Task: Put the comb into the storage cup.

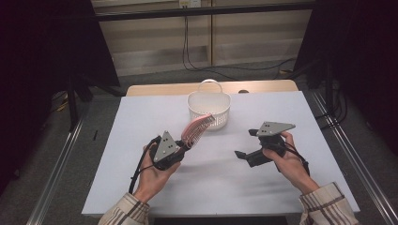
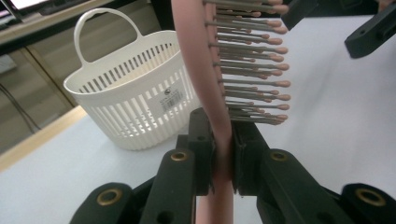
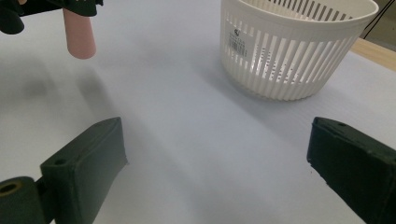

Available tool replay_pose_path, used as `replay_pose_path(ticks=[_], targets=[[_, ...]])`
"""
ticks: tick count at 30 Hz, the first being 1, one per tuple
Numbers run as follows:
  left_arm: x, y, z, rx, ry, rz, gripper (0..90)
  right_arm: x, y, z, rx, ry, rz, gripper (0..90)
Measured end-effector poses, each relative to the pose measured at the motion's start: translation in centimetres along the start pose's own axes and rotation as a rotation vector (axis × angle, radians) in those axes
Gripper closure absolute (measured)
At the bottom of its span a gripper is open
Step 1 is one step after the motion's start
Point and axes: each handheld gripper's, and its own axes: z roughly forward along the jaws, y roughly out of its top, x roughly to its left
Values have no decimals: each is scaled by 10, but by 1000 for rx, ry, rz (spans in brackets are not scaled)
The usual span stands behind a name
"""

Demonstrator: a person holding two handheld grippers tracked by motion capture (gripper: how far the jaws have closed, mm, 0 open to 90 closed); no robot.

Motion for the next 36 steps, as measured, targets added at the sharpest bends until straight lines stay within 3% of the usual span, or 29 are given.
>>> replay_pose_path(ticks=[12,15,16,24,26,36], targets=[[10,-5,-2,-69,-76,-121,808,4,-1,0,-120,61,30,36],[11,-6,-3,-80,-61,-118,808,5,-1,-1,-138,69,33,34],[11,-7,-2,-98,-65,-135,808,6,-1,-1,-144,73,34,34],[17,-12,-3,-139,-60,-161,808,9,2,-2,-179,95,26,39],[18,-12,-3,-149,-76,-185,808,10,3,-2,-193,90,28,39],[12,-11,2,-175,-119,-184,808,11,7,-6,-265,106,36,34]])
